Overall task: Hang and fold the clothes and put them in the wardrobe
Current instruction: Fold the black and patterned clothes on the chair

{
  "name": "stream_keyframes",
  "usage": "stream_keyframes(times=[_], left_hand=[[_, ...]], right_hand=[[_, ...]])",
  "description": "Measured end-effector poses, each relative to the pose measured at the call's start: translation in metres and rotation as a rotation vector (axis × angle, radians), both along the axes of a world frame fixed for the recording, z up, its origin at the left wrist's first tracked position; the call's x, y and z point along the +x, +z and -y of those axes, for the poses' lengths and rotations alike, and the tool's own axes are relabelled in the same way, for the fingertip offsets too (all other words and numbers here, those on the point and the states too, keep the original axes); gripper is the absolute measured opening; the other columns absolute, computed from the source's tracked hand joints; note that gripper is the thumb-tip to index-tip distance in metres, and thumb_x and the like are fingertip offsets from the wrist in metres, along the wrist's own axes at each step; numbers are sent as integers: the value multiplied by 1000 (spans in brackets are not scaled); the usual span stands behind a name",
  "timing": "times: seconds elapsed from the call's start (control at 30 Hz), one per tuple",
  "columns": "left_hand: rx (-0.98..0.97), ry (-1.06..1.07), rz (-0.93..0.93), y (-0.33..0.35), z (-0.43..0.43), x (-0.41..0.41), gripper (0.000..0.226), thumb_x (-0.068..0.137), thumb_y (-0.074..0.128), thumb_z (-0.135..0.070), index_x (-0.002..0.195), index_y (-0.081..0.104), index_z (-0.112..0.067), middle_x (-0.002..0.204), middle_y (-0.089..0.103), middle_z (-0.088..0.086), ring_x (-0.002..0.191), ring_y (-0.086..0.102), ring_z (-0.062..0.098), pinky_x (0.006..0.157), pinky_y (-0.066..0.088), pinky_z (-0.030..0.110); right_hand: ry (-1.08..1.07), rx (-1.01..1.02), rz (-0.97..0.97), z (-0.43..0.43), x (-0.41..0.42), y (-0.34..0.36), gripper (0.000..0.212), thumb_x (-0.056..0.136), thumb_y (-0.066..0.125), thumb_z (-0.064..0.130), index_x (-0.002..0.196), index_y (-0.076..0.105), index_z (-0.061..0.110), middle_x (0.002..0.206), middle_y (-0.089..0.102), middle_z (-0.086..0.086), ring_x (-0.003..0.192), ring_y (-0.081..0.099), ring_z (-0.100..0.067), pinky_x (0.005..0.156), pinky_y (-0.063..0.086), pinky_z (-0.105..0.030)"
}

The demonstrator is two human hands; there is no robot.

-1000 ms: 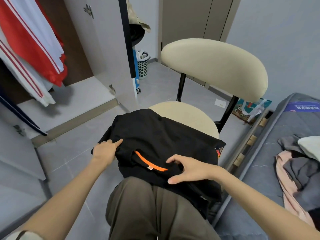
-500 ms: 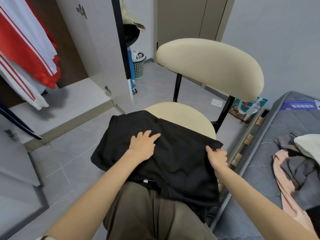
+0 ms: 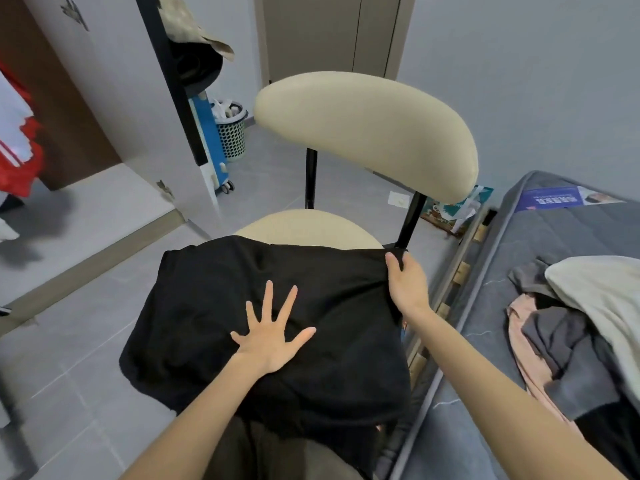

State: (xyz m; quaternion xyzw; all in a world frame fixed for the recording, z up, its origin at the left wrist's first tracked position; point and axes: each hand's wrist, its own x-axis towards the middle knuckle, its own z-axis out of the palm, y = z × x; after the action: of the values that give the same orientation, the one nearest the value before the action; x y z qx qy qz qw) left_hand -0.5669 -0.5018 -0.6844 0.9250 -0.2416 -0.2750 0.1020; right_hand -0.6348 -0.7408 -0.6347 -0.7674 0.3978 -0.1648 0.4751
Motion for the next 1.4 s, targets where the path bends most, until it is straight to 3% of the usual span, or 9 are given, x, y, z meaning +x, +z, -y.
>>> stream_keyframes(times=[0.2, 0.33, 0.5, 0.67, 0.83, 0.93, 1.0, 1.2, 1.4], left_hand=[[105, 43, -87, -15, -20, 6, 87, 77, 31, -86, 132, -31, -60, 141, -52, -10, 138, -37, 34, 104, 7, 76], [-27, -7, 65, 10, 14, -15, 77, 91, 32, -70, 153, 4, -35, 159, -21, 3, 146, -17, 31, 114, -1, 61], [-388, -488, 271, 49, 73, -82, 64, 79, 51, -73, 123, 47, -28, 123, 35, -2, 114, 34, 17, 99, 37, 36], [-127, -877, 391, 43, 83, -114, 85, 63, 65, -77, 126, 42, -26, 116, 36, 6, 102, 34, 22, 87, 33, 38], [67, -909, 493, 36, 81, -126, 76, 76, 75, -33, 133, 27, -22, 130, 24, 14, 116, 30, 32, 92, 32, 45], [-73, -834, 374, 39, 77, -129, 39, 85, 61, -21, 118, 40, -16, 115, 43, 8, 105, 46, 30, 81, 38, 40], [-258, -711, 198, 46, 73, -126, 10, 83, 52, -18, 86, 43, -18, 87, 45, -2, 84, 50, 25, 69, 35, 33], [-405, -633, -130, 72, 58, -103, 23, 69, 49, -15, 64, 27, -14, 61, 32, 7, 60, 22, 18, 52, 22, 28], [-10, -732, -261, 48, 49, -113, 20, 76, 68, -34, 82, 51, -24, 66, 47, -12, 65, 44, 10, 62, 37, 29]], right_hand=[[-40, 224, -264, 32, -15, -33, 31, 98, 52, 33, 99, 64, 3, 99, 64, -14, 86, 60, -28, 69, 52, -36], [-56, 399, -204, 36, -24, -42, 32, 91, 63, 33, 88, 67, 2, 82, 63, -8, 78, 60, -22, 57, 49, -26], [1, 467, -153, 36, -21, -28, 32, 93, 62, 30, 101, 66, -1, 89, 63, -11, 76, 59, -18, 74, 55, -35], [55, 548, -159, 34, -26, -18, 25, 96, 58, 26, 108, 60, 4, 98, 61, -8, 79, 58, -16, 65, 51, -29], [67, 560, -152, 32, -27, -13, 17, 97, 56, 24, 103, 57, 7, 86, 59, -3, 74, 57, -13, 55, 46, -23], [68, 513, -161, 32, -25, -12, 15, 98, 53, 22, 100, 57, 7, 80, 56, -3, 68, 54, -15, 53, 46, -24], [66, 459, -156, 33, -23, -13, 11, 98, 50, 18, 95, 54, 8, 74, 49, -5, 59, 46, -16, 52, 41, -24], [-36, 227, -138, 31, -24, -25, 29, 96, 46, 18, 69, 49, 9, 75, 53, -10, 69, 51, -26, 68, 50, -40], [-86, 435, -272, 8, -42, -61, 42, 101, 42, 31, 138, 43, 12, 138, 45, -14, 121, 46, -33, 100, 40, -45]])
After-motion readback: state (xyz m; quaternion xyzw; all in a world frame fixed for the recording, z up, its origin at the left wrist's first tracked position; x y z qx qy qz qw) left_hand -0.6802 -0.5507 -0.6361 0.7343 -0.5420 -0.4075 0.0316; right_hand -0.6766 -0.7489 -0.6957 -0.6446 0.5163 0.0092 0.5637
